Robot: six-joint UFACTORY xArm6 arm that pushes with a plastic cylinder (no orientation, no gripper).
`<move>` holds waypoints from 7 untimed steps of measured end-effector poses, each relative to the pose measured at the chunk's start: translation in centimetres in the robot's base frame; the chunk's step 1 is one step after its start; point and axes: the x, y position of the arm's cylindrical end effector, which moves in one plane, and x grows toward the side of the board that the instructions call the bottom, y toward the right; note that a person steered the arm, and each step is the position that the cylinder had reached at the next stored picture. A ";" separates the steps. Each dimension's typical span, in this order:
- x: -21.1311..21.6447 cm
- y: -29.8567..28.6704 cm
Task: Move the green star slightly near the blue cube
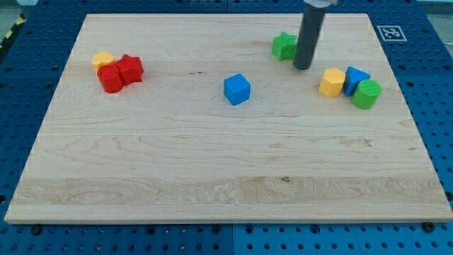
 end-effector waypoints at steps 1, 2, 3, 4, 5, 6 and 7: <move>-0.3 4.1; -3.3 5.0; -6.0 3.4; -7.2 0.7; -6.7 -1.7; -5.3 -4.7; -3.0 -6.9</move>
